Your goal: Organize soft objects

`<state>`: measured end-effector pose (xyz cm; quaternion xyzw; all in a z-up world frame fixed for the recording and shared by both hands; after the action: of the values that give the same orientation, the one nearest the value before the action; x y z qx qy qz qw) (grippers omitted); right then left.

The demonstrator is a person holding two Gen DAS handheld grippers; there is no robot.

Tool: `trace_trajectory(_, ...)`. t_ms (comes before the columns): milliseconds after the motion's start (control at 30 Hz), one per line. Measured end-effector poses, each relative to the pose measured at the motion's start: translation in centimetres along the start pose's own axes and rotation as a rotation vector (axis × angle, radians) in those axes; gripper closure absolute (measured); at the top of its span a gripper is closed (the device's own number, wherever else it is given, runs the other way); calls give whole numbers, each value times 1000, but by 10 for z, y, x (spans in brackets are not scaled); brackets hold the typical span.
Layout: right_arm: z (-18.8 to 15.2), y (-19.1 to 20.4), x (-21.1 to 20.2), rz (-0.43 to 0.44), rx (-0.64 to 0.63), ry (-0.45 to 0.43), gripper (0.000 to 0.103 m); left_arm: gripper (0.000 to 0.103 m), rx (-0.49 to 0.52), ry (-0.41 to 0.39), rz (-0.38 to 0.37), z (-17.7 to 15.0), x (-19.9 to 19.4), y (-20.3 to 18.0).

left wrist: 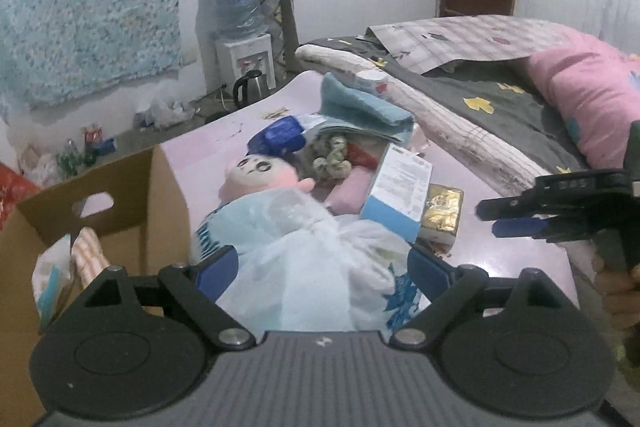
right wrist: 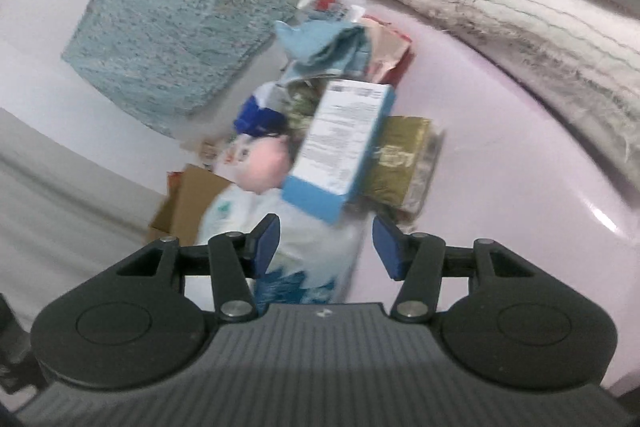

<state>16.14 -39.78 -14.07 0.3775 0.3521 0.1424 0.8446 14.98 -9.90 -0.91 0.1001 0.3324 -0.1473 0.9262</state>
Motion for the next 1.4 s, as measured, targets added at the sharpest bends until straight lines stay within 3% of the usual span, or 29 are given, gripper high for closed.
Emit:
trace_trajectory(200,4,-14,22,-12,15,-17,58,17,66,-21,-27,3,15,-37)
trace_trajectory(400,36,-7,21,-26,-117,-38,82,41,89,8,-104,-4,40,-77)
trace_trajectory(600,78,-12,53,-81,-240,4,88,66,61,66,-126,-13,61,-90)
trace_trajectory(800,78,-25,94,-77,-306,119,89,72,25,106,-126,-24,67,-90)
trace_trajectory(900,68,-28,90,-40,-292,161,89,73,21,119,-137,-28,66,-92)
trace_trajectory(1200,4,-33,47,-45,-310,295,88,73,52,152,-195,-49,60,-106)
trace_trajectory(1300,-3,-24,33,-50,-350,284,87,73,53,163,-207,-57,59,-109)
trace_trajectory(1400,11,-10,32,-47,-391,224,86,73,44,182,-211,-66,62,-112)
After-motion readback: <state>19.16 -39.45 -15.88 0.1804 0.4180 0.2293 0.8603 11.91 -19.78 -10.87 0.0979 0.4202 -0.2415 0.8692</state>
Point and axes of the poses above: each gripper's, at about its wrist camera, not at the fingertips, and x roughly the way its jaws point, y to its left, z to its top, the point moved 7 cm from there along x, roughly the way its jaws point, and after that the axes turned 3 degrees about z, right-handed, at the moved point
